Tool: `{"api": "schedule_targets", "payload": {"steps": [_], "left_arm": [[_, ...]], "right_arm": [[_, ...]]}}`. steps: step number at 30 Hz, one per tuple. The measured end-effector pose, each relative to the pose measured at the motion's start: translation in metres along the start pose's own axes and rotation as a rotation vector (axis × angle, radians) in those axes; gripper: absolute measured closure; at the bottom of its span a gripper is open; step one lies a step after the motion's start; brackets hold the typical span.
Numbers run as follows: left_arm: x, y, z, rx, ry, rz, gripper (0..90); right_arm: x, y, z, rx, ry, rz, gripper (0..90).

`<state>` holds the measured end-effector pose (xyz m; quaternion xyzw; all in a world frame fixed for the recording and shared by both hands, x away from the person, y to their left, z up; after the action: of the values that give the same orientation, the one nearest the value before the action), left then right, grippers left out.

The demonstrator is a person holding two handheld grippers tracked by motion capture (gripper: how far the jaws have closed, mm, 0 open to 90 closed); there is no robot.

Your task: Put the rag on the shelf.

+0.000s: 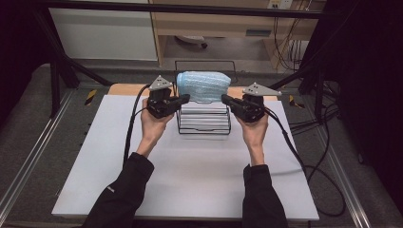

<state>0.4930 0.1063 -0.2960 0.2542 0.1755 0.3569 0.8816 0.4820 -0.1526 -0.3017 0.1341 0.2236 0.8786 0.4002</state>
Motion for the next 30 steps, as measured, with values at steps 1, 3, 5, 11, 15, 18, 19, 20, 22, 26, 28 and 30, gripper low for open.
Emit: {"api": "schedule_targets", "payload": {"steps": [1, 3, 5, 11, 15, 18, 19, 20, 22, 26, 28, 30], "left_arm": [[0.001, -0.001, 0.000, -0.004, 0.003, 0.004, 89.5], [0.002, -0.001, 0.000, -0.008, 0.007, 0.003, 89.5], [0.002, 0.000, 0.000, -0.006, 0.004, 0.001, 89.5], [-0.003, 0.011, -0.001, -0.001, -0.016, 0.004, 89.1], [-0.007, 0.020, 0.001, -0.008, -0.024, -0.014, 83.4], [-0.010, 0.028, 0.000, -0.021, -0.038, -0.025, 77.3], [-0.011, 0.030, -0.001, -0.025, -0.043, -0.030, 74.6], [-0.012, 0.032, -0.002, -0.029, -0.047, -0.028, 71.5], [-0.011, 0.036, -0.005, -0.040, -0.049, -0.024, 64.8], [-0.008, 0.041, -0.014, -0.058, -0.037, -0.034, 50.7], [-0.006, 0.043, -0.020, -0.052, -0.043, -0.028, 44.6], [-0.005, 0.043, -0.027, -0.039, -0.052, -0.020, 38.4]], "right_arm": [[0.000, -0.001, 0.000, 0.001, -0.001, -0.003, 90.0], [-0.001, -0.002, 0.001, -0.002, -0.002, -0.007, 90.0], [0.000, -0.001, 0.000, -0.010, 0.005, -0.011, 90.0], [0.004, 0.008, 0.000, -0.028, 0.013, 0.015, 85.7], [0.006, 0.016, 0.001, -0.047, 0.007, 0.039, 79.3], [0.008, 0.022, 0.002, -0.055, 0.015, 0.038, 74.4], [0.009, 0.024, 0.003, -0.061, 0.022, 0.040, 71.5], [0.010, 0.026, 0.003, -0.066, 0.023, 0.043, 69.6], [0.013, 0.029, 0.004, -0.073, 0.027, 0.053, 63.9], [0.016, 0.034, 0.001, -0.078, 0.038, 0.053, 50.9], [0.017, 0.036, -0.002, -0.069, 0.036, 0.063, 45.3], [0.018, 0.036, -0.006, -0.062, 0.032, 0.069, 36.9]]}}
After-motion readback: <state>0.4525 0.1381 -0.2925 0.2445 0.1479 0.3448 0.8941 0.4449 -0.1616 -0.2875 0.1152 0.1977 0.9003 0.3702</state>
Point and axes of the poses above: each handheld gripper's, and its own axes: y roughly backward along the jaws, z roughly out of its top, x roughly to its left, the point moved 2 cm from there along -y, roughly forward along the jaws, and after that the axes turned 14 degrees about x, right-handed, at the moved point
